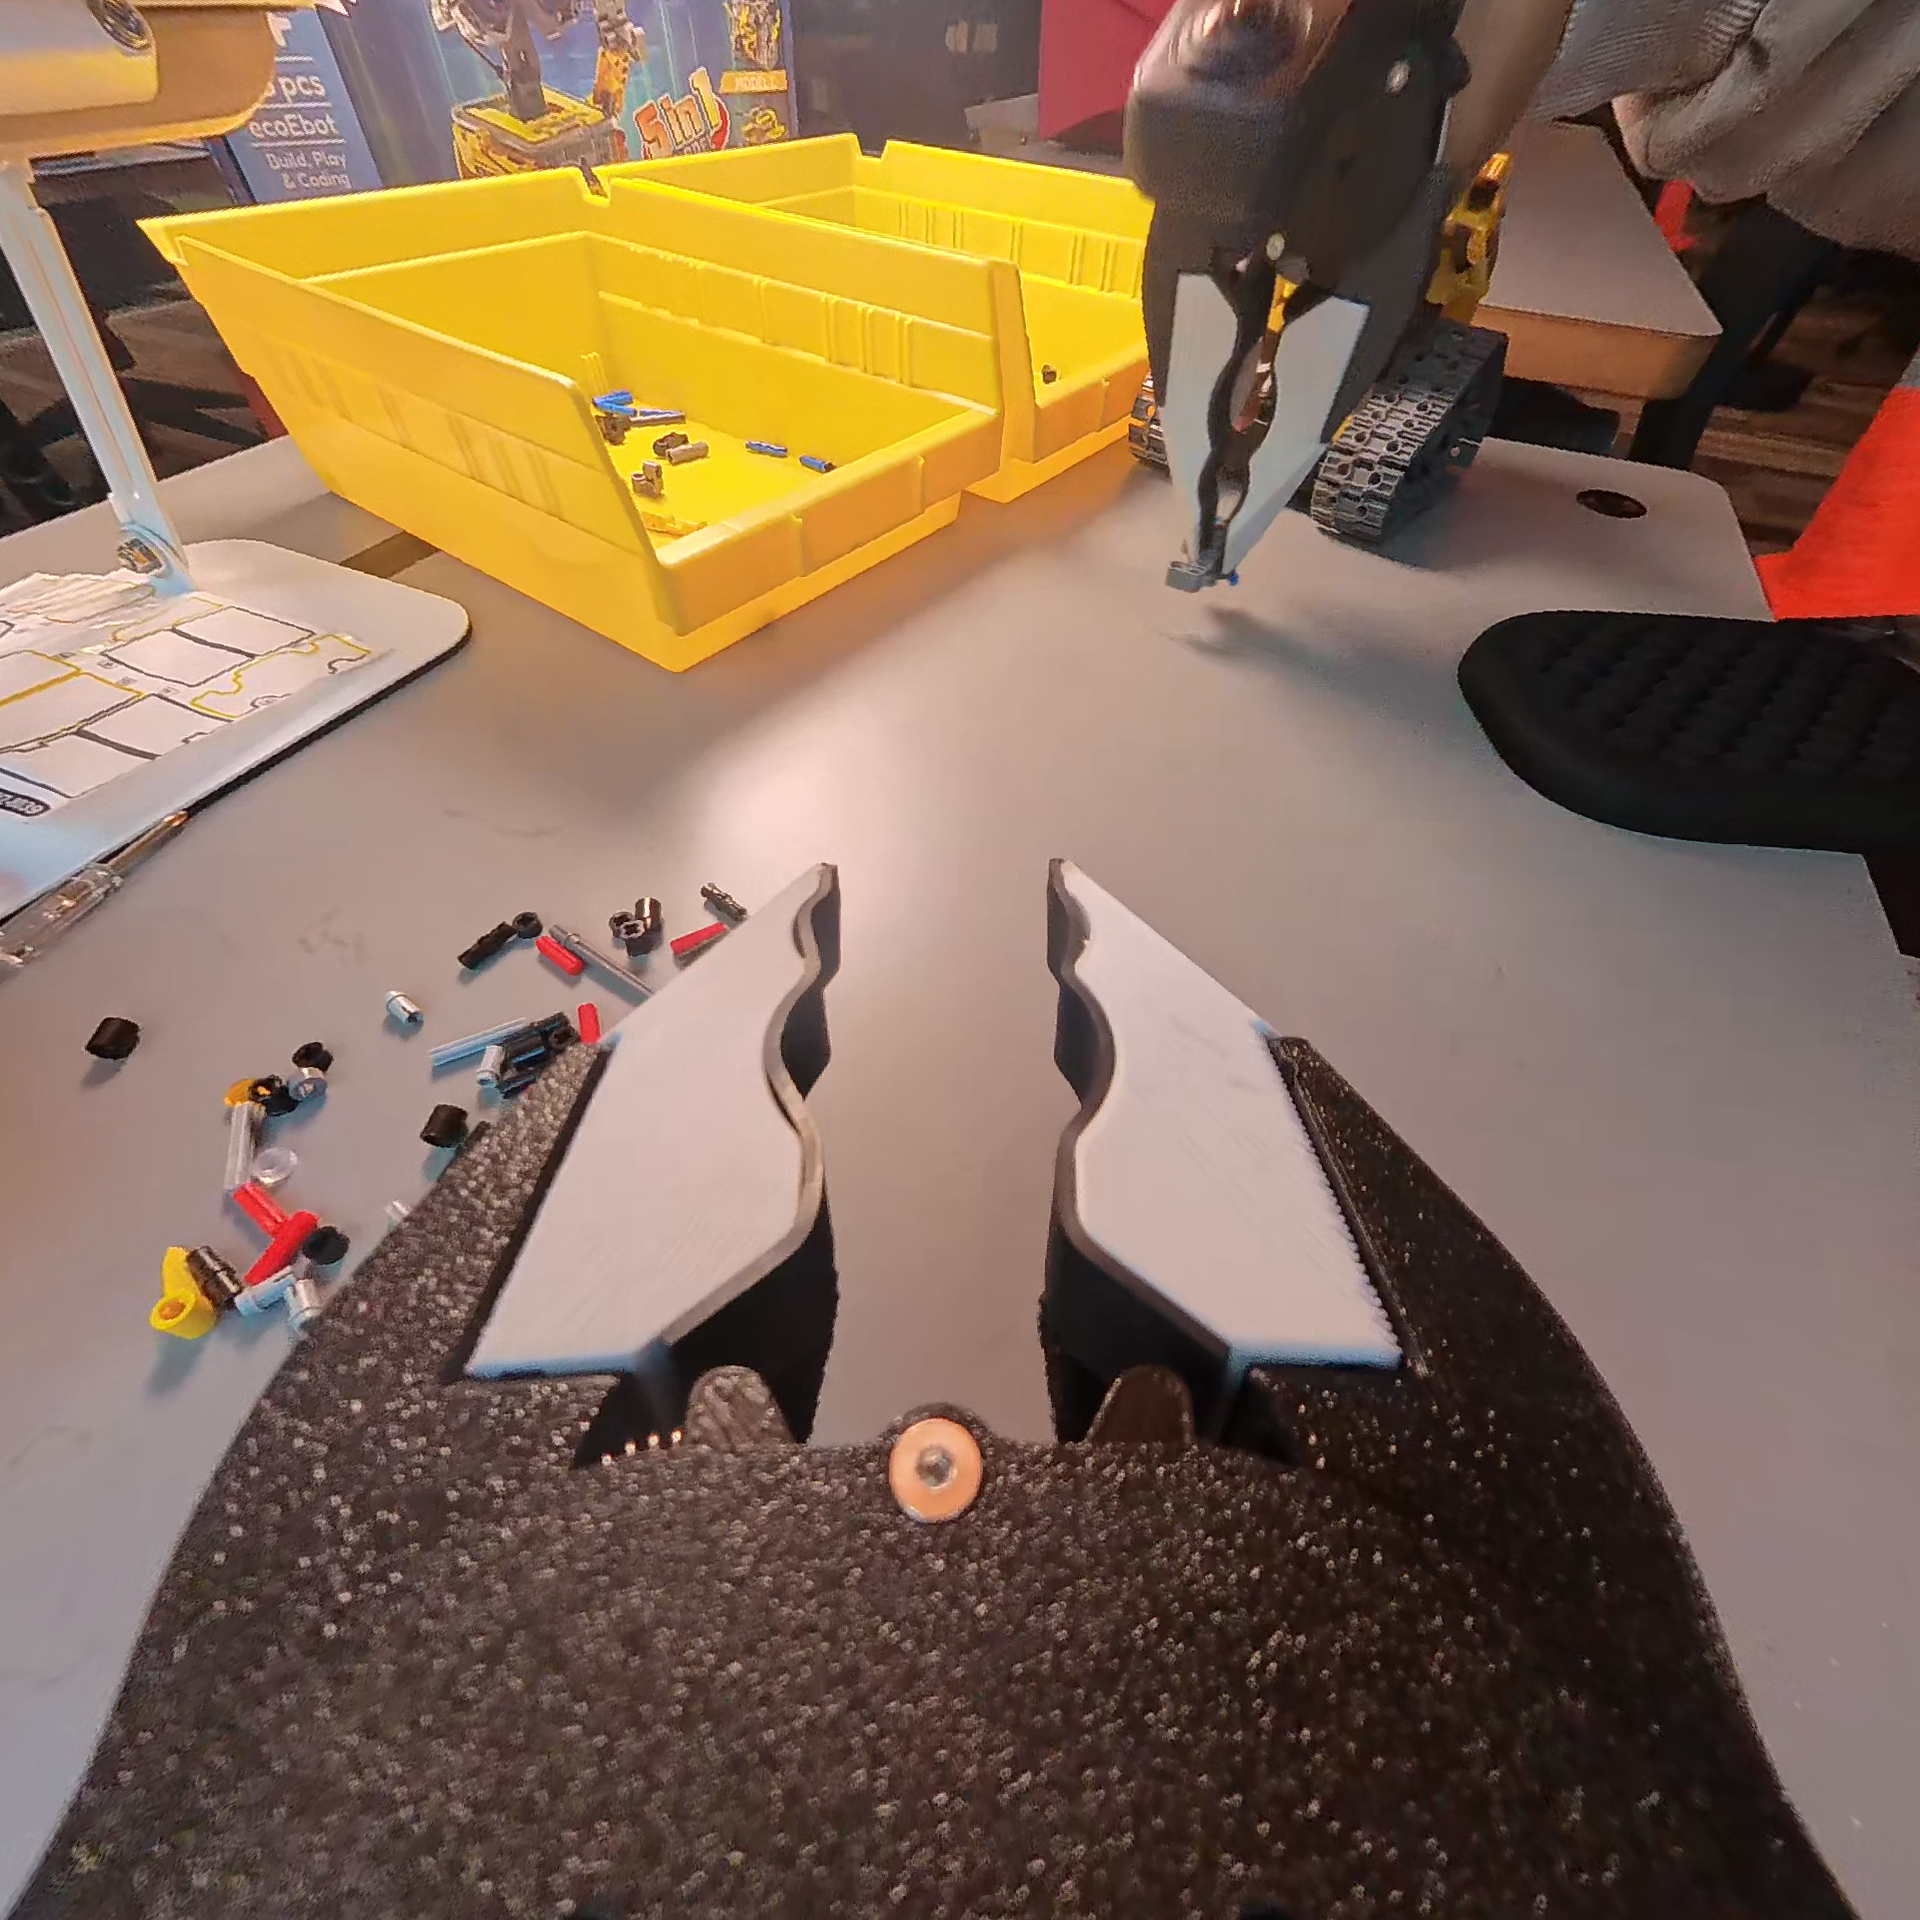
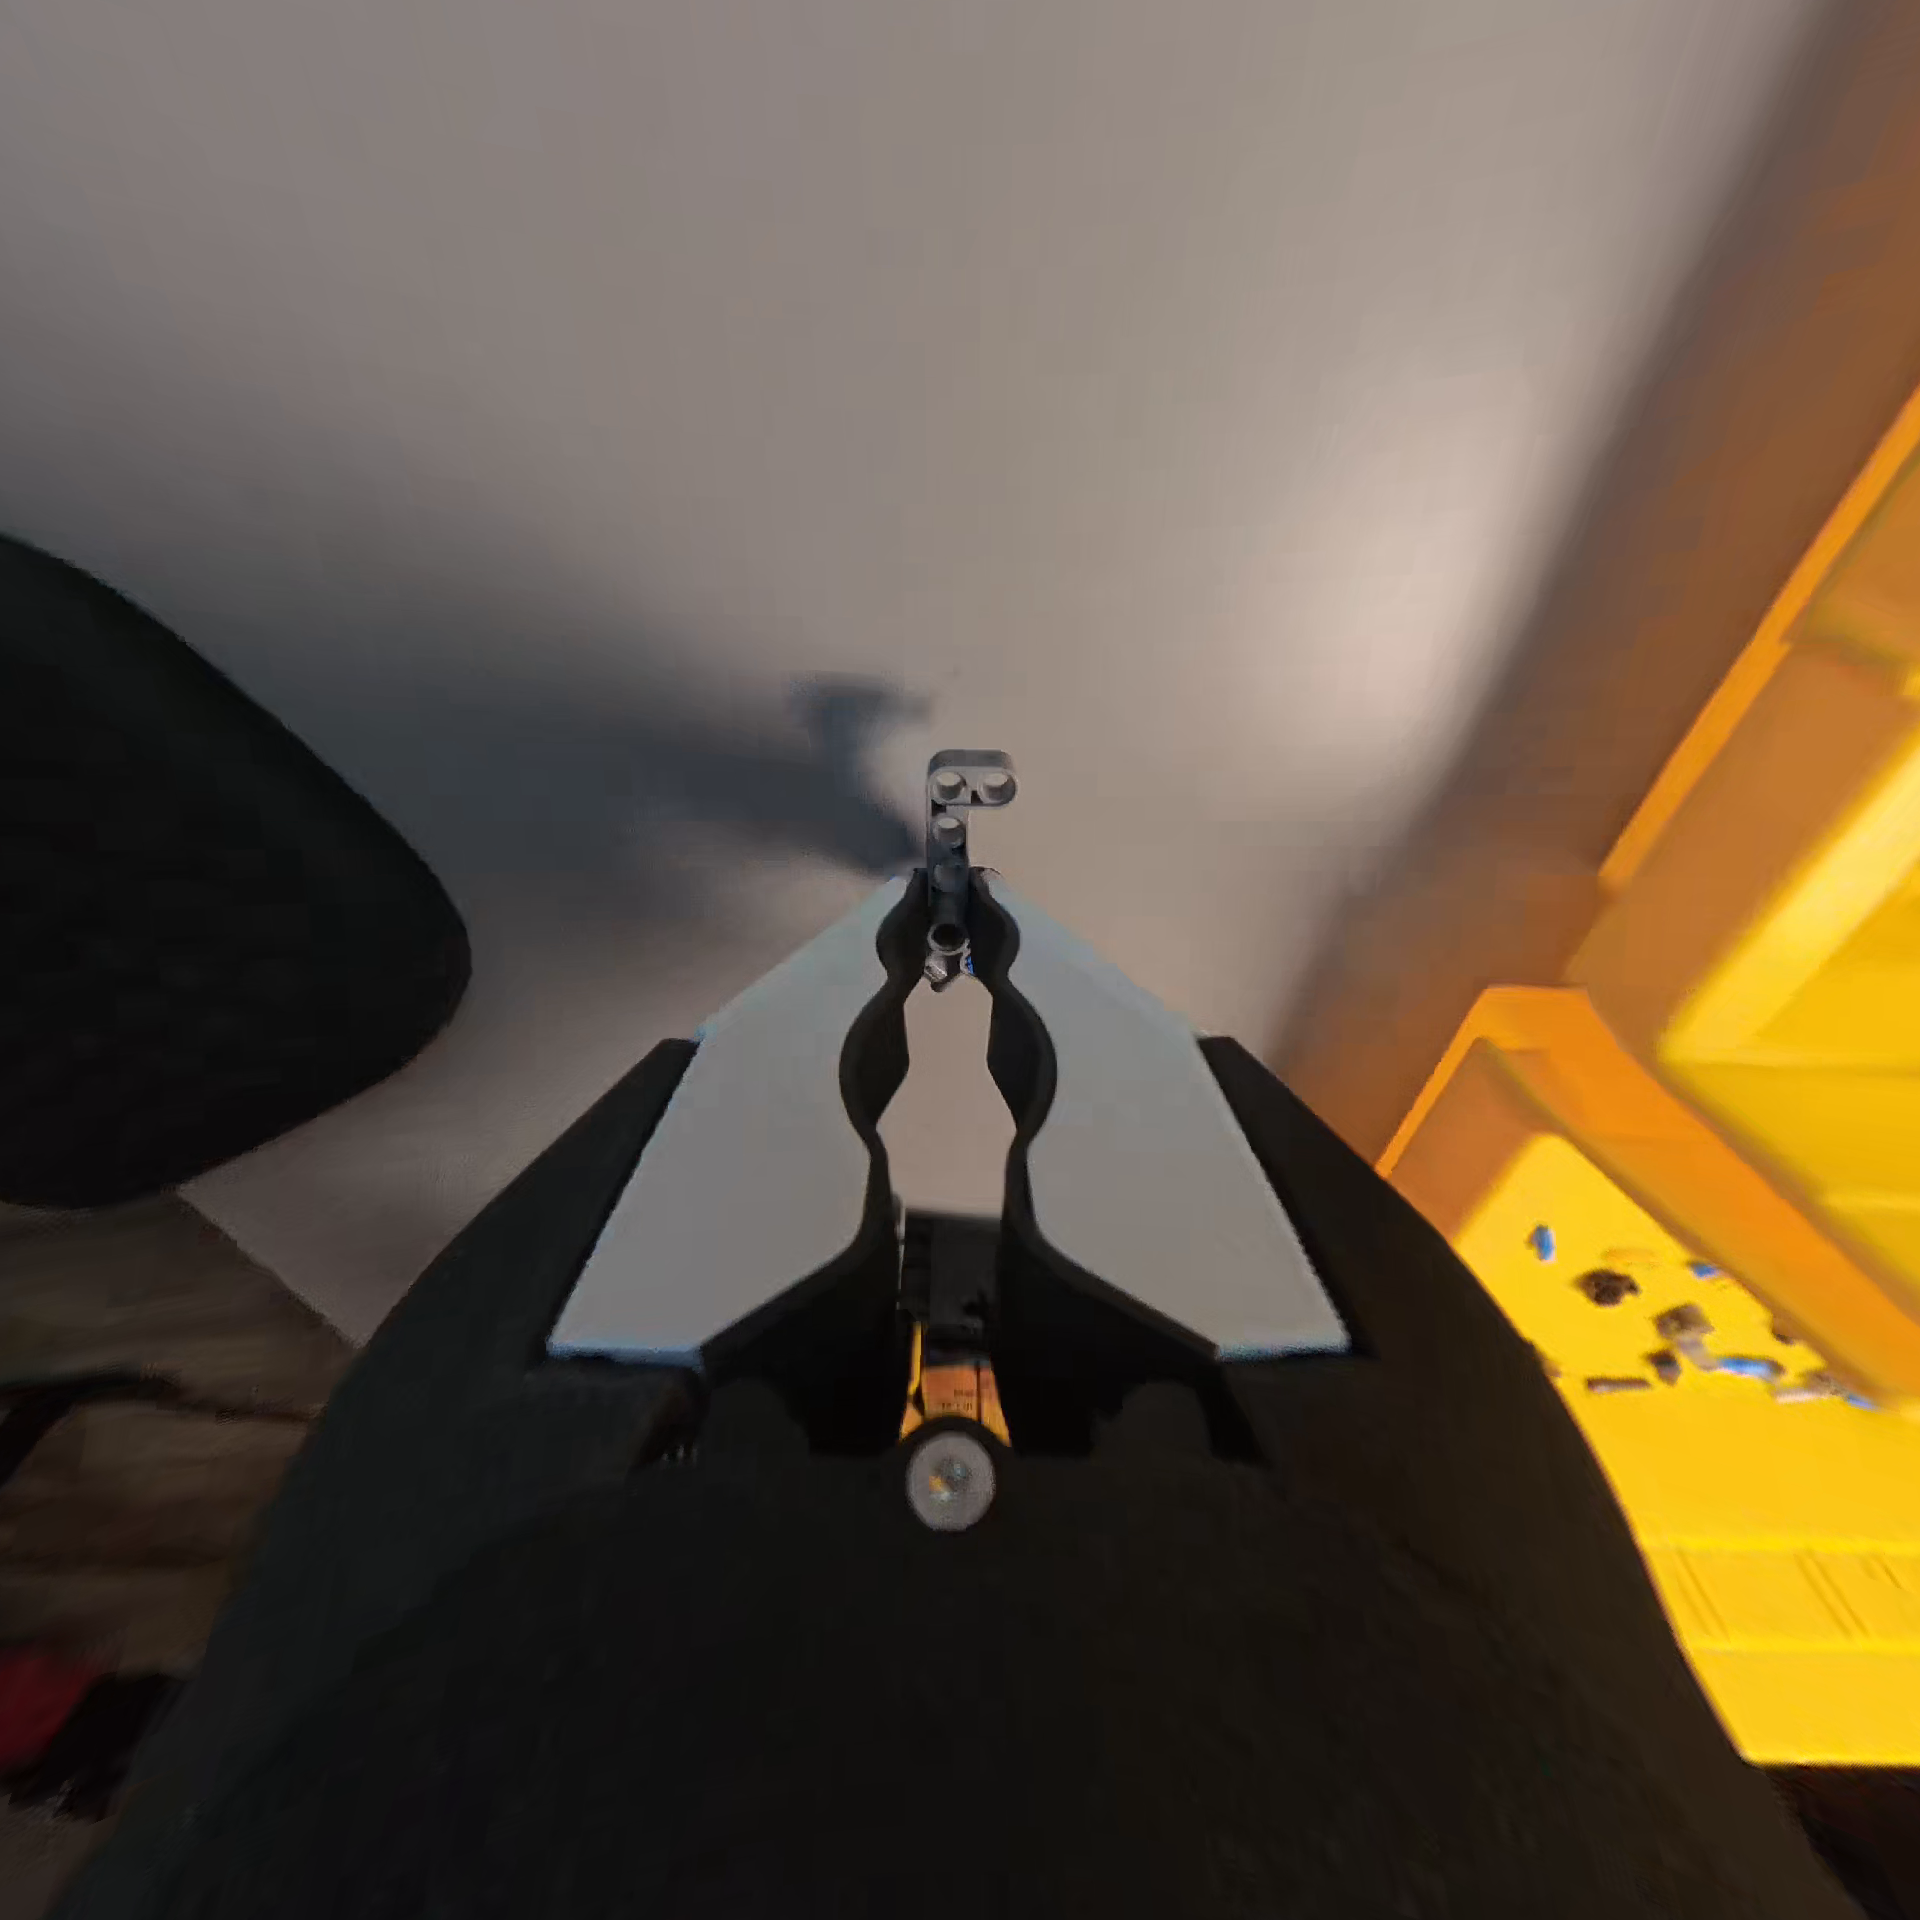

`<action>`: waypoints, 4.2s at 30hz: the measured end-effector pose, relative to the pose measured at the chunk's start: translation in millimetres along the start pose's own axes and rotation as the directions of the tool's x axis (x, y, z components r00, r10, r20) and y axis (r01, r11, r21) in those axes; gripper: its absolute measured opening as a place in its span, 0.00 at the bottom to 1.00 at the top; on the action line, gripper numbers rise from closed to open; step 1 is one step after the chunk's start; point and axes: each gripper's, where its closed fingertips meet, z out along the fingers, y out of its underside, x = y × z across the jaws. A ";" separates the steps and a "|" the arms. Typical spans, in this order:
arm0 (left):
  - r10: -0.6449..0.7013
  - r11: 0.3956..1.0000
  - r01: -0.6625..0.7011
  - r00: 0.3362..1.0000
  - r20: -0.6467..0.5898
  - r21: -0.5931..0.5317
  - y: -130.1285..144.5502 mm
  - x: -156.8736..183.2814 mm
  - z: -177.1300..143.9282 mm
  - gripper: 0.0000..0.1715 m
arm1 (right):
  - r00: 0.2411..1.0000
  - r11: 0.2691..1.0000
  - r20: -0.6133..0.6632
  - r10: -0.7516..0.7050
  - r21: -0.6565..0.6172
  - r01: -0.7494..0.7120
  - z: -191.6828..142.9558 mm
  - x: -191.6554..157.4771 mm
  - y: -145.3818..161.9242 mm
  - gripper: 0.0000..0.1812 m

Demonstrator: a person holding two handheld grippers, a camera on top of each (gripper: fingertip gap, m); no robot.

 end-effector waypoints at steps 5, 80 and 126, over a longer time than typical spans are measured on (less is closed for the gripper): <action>-0.055 0.998 0.057 0.994 -0.090 0.018 -4.9 16.1 2.4 0.24 | 0.968 0.816 -0.250 -0.014 0.557 0.156 -64.8 -10.1 -128.5 0.03; -0.016 0.946 0.120 0.946 -0.325 0.302 -60.4 58.6 -28.7 0.09 | 0.997 -0.063 -0.067 0.045 0.996 0.070 -144.0 -84.1 -234.7 0.08; -0.158 0.984 0.108 0.900 -0.407 -0.143 11.2 60.5 -1.6 0.19 | 0.999 0.127 -0.002 -0.047 0.992 0.008 -103.1 -78.1 -216.4 0.07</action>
